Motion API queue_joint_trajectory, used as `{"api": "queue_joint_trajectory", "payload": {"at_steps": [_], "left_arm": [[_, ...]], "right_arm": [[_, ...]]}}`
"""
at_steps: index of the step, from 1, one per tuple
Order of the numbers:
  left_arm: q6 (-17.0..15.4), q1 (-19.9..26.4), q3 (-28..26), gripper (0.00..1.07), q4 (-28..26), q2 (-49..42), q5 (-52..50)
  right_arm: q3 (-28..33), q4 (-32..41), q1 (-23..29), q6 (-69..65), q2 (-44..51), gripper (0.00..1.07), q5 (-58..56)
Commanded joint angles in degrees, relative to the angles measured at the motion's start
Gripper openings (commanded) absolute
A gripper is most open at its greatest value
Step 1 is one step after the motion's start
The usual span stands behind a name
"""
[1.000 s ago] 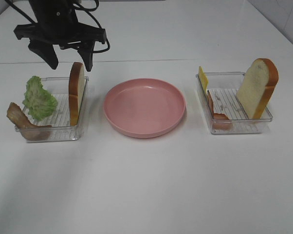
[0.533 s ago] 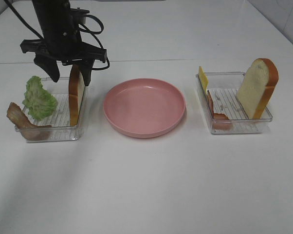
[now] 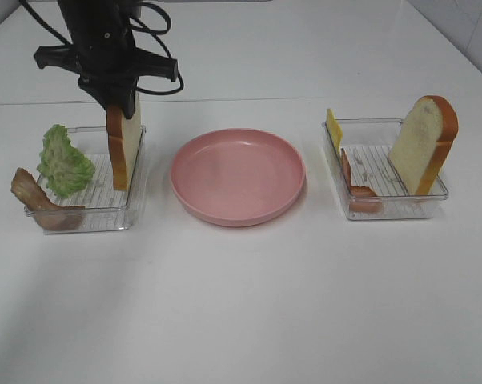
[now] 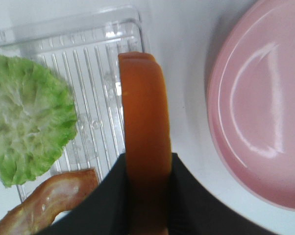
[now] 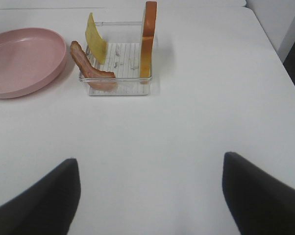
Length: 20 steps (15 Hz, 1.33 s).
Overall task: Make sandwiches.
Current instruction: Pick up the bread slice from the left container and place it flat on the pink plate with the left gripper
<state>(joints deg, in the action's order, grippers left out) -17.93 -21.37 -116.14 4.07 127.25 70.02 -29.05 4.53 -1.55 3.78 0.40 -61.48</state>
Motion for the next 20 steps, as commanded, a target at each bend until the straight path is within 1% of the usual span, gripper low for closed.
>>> {"api": "queue_joint_trajectory", "payload": {"at_steps": [1,2,3,5,7,8,10,12,14,15,17,20], "left_arm": [[0.23,-0.23,-3.9,0.0,-1.55,-1.89,3.72],[0.34,-0.23,-5.79,0.0,-4.07,-2.98,3.72],[1.2,-0.23,-7.16,0.0,-6.13,-3.67,3.72],[3.84,-0.11,-10.83,0.0,-11.92,-4.3,2.81],[7.39,0.74,-11.46,0.0,-20.05,-4.01,-0.46],[8.25,0.92,-11.46,0.0,-21.83,-3.72,-1.03],[12.38,1.49,-11.46,0.0,-28.53,-1.38,-1.49],[15.07,1.6,-11.46,0.0,-34.61,2.01,-1.49],[16.56,1.6,-11.46,0.0,-41.02,5.73,-1.66],[16.56,1.6,-11.46,0.0,-43.95,9.11,-2.12],[16.56,1.6,-11.46,0.0,-44.52,11.29,-2.52],[16.5,1.38,-11.46,0.0,-47.33,14.04,-4.13]], "right_arm": [[0.11,0.17,-0.4,0.34,0.74,0.75,0.63],[0.11,0.17,-0.4,0.34,0.74,0.75,0.63],[0.11,0.17,-0.4,0.34,0.74,0.75,0.63],[0.11,0.17,-0.4,0.34,0.74,0.75,0.63],[0.11,0.17,-0.4,0.34,0.74,0.75,0.63],[0.11,0.17,-0.4,0.34,0.74,0.75,0.63],[0.11,0.29,-0.4,0.34,0.74,0.75,0.63],[0.11,0.29,-0.4,0.34,0.74,0.75,0.63],[0.11,0.29,-0.4,0.34,0.74,0.75,0.63],[0.11,0.29,-0.4,0.34,0.74,0.75,0.63],[0.11,0.29,-0.4,0.34,0.74,0.75,0.63],[0.11,0.29,-0.4,0.34,0.74,0.75,0.63]]}}
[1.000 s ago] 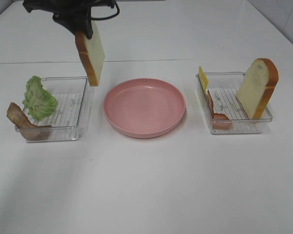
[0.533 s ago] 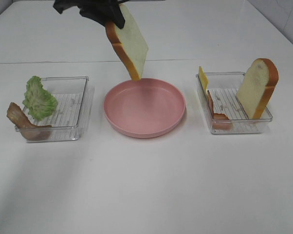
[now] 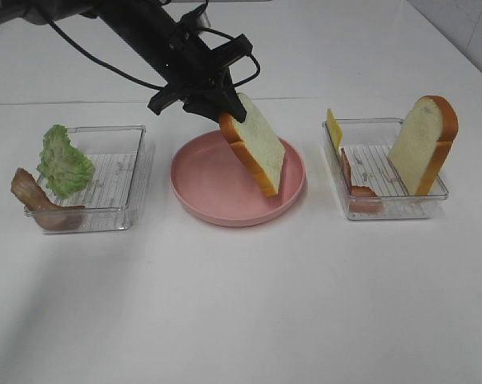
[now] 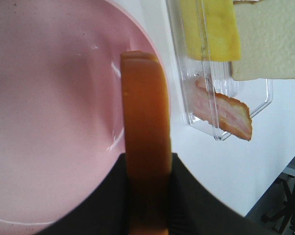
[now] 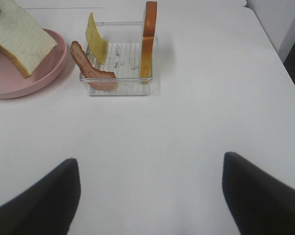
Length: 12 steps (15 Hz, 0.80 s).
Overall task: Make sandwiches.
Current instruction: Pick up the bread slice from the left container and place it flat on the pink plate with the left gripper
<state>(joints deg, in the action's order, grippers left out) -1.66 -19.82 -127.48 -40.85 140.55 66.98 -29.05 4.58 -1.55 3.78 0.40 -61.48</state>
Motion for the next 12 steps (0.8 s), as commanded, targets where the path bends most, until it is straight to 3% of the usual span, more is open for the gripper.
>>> {"api": "queue_joint_trajectory", "payload": {"at_steps": [1,6,12], "left_arm": [[0.23,-0.17,-0.11,0.0,-3.27,1.43,-1.95],[-0.17,-0.46,-0.11,0.0,-3.9,2.12,-6.3],[-0.17,-0.46,-0.11,0.27,-2.98,2.12,-3.95]], "right_arm": [[0.11,0.23,-0.4,0.34,0.74,0.75,0.63],[0.11,0.23,-0.4,0.34,0.74,0.75,0.63],[0.11,0.23,-0.4,0.34,0.74,0.75,0.63]]}}
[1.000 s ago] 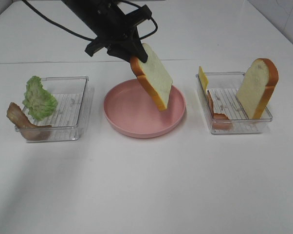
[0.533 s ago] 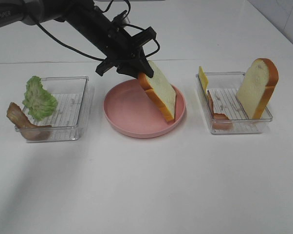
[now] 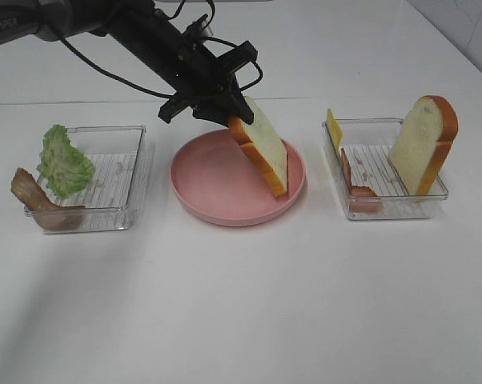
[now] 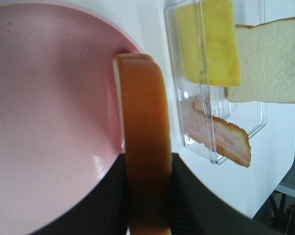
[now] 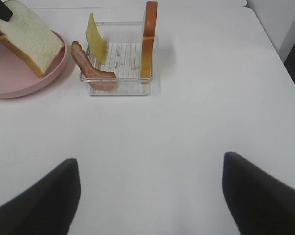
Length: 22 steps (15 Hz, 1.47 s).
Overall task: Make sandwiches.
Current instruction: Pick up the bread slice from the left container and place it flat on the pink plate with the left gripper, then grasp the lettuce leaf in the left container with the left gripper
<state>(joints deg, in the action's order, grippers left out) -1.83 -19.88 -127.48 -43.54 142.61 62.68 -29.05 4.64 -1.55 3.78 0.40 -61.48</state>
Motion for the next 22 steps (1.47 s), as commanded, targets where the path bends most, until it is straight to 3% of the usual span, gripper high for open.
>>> {"api": "queue_joint_trajectory", "payload": {"at_steps": [1,3,5,10,16,19,20,22], "left_arm": [[0.63,-0.4,-0.11,0.46,0.17,0.06,0.97],[3.67,-0.4,-0.11,0.77,0.17,0.06,1.95],[3.67,-0.4,-0.11,0.87,0.86,0.0,3.32],[3.32,-1.43,-0.11,0.87,14.04,-1.95,6.42],[2.69,-1.72,-0.46,0.87,22.4,-4.98,6.99],[-0.97,-1.38,-1.09,0.87,28.59,-7.91,9.28],[-3.32,-1.2,-1.03,0.87,34.26,-10.49,11.17],[-4.13,-1.2,-1.03,0.85,38.1,-12.43,11.17]], "right_arm": [[0.11,0.17,-0.4,0.34,0.74,0.75,0.63],[0.11,0.17,-0.4,0.34,0.74,0.75,0.63],[0.11,0.17,-0.4,0.34,0.74,0.75,0.63],[0.11,0.17,-0.4,0.34,0.74,0.75,0.63],[0.11,0.17,-0.4,0.34,0.74,0.75,0.63],[0.11,0.17,-0.4,0.34,0.74,0.75,0.63],[0.11,0.17,-0.4,0.34,0.74,0.75,0.63],[0.11,0.17,-0.4,0.34,0.74,0.75,0.63]]}}
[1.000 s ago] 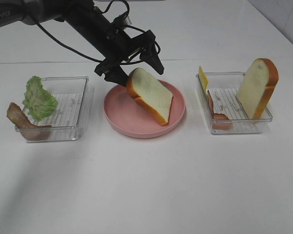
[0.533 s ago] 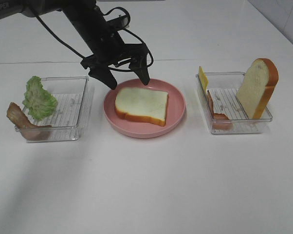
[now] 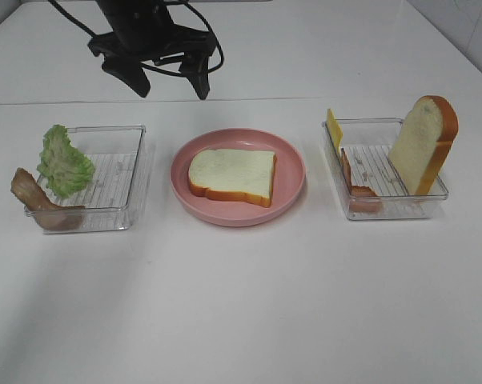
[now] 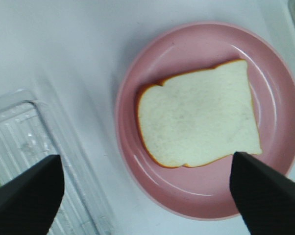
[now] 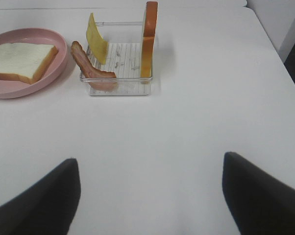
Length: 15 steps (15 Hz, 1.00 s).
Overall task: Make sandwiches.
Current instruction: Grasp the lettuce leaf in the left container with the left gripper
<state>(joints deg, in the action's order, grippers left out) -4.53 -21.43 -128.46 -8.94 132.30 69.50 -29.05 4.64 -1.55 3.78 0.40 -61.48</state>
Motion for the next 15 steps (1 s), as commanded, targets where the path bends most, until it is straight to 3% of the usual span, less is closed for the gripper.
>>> {"api": "queue_joint_trajectory", "payload": {"at_steps": [1,3,8,12,15], "left_arm": [[-2.58,0.34,-0.06,0.82,4.98,-3.55,4.35],[-2.98,1.43,-0.06,0.8,7.05,-5.84,4.35],[-3.15,6.36,2.12,0.79,6.42,-10.89,4.35],[-3.21,11.17,14.84,0.78,6.42,-16.67,4.35],[-3.61,12.38,20.28,0.77,6.76,-16.56,4.35]], "right_arm": [[0.11,0.17,-0.4,0.34,0.74,0.75,0.63],[0.11,0.17,-0.4,0.34,0.74,0.75,0.63],[0.11,0.17,-0.4,0.34,0.74,0.75,0.63],[0.11,0.17,-0.4,0.34,0.74,0.75,0.63],[0.11,0.17,-0.4,0.34,0.74,0.75,0.63]]}}
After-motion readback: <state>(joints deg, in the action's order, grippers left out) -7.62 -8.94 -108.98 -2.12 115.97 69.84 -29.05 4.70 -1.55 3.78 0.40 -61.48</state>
